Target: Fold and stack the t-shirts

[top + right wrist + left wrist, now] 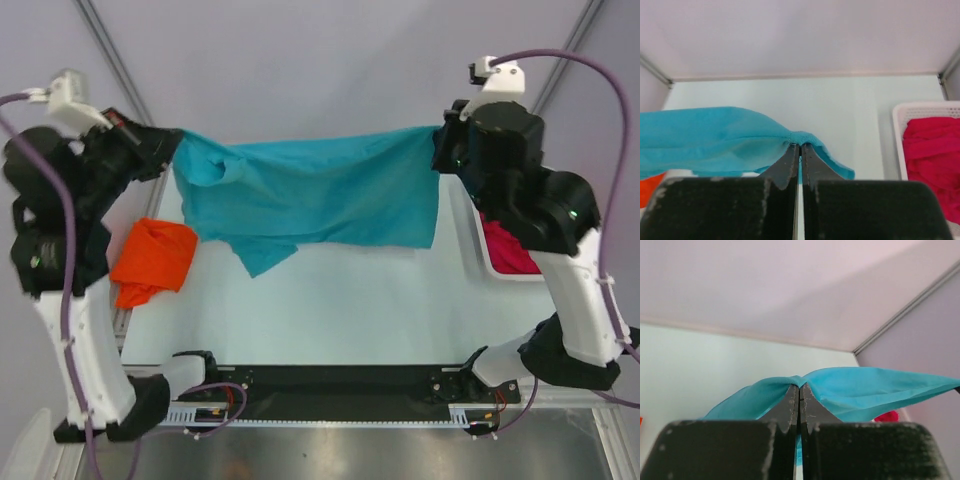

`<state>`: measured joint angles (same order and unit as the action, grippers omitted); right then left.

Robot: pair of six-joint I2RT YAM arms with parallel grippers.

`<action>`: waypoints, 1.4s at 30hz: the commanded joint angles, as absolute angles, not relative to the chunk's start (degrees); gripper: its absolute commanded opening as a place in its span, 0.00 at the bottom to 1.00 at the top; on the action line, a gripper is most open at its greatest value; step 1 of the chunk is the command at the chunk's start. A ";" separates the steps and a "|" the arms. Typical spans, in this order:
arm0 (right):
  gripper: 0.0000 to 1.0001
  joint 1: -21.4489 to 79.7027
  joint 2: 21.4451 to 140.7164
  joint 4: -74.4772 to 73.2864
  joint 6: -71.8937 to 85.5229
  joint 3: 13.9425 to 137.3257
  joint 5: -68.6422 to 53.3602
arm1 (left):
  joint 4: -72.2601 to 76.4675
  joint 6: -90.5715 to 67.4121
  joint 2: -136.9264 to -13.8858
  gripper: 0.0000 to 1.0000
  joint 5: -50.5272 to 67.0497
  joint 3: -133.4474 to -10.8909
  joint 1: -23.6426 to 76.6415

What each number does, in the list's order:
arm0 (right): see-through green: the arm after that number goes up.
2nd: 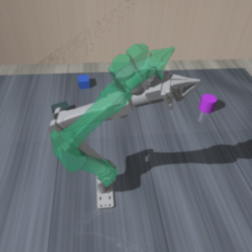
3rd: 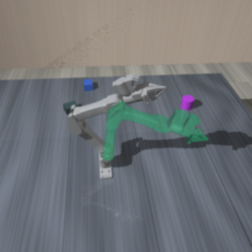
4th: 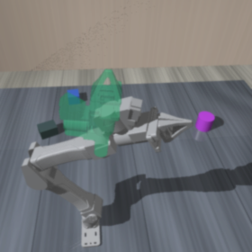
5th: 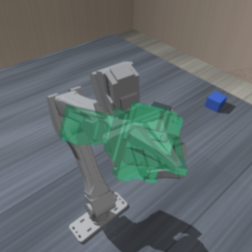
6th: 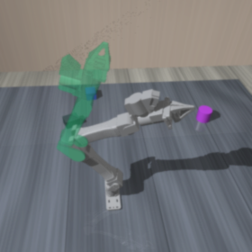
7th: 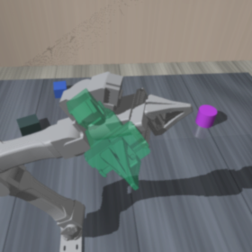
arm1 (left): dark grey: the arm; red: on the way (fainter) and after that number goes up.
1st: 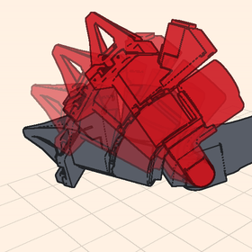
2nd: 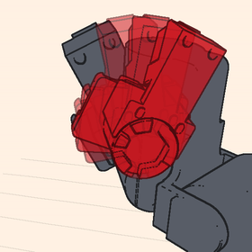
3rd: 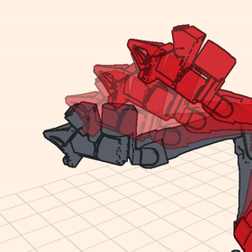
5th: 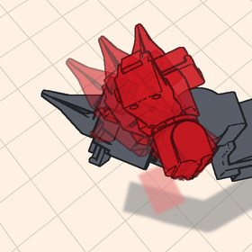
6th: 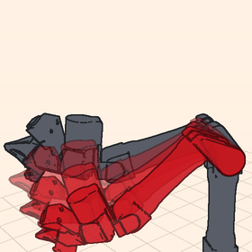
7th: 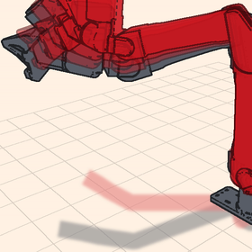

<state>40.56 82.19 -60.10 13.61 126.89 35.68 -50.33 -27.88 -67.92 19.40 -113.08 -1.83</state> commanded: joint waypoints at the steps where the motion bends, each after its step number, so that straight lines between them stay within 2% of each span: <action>1: 0.00 48.67 79.98 -70.29 16.34 137.01 46.84 | -57.20 -30.93 -61.62 0.00 20.84 -119.51 -2.29; 6: 0.00 52.47 77.17 -72.07 17.84 137.99 49.74 | -60.20 -32.25 -61.52 0.00 20.30 -127.26 -2.37; 11: 0.00 51.60 75.85 -67.51 16.96 129.30 52.12 | -57.58 -31.38 -62.22 0.00 18.11 -120.78 -2.29; 14: 0.00 43.01 76.90 -64.08 17.23 121.58 44.24 | -52.83 -30.59 -63.89 0.00 17.05 -112.78 -2.55; 15: 0.00 36.19 77.43 -61.46 17.40 119.29 36.47 | -50.91 -30.15 -65.81 0.00 16.96 -111.02 -2.72; 17: 0.00 31.66 78.13 -57.94 17.58 110.77 29.83 | -48.27 -29.97 -68.10 0.00 17.14 -105.14 -3.51; 21: 0.00 24.19 84.27 -49.15 17.49 99.68 24.80 | -37.63 -31.02 -75.56 0.00 16.44 -93.72 -4.74; 26: 0.00 21.54 99.03 -42.20 18.46 95.71 23.38 | -31.65 -31.90 -95.68 0.00 18.19 -93.33 -4.83; 29: 0.00 20.48 108.69 -39.29 18.46 98.51 23.56 | -30.68 -32.43 -107.38 0.00 17.67 -98.16 -4.75; 32: 0.00 19.60 117.90 -40.08 17.58 106.67 25.39 | -32.07 -32.61 -117.46 0.00 17.75 -106.32 -4.75; 39: 0.00 16.18 133.05 -42.89 14.86 126.45 28.12 | -37.44 -33.22 -133.12 0.00 17.49 -130.65 -4.75; 42: 0.00 15.03 137.35 -43.33 14.24 131.48 27.77 | -38.32 -33.66 -137.18 0.01 17.84 -135.51 -4.75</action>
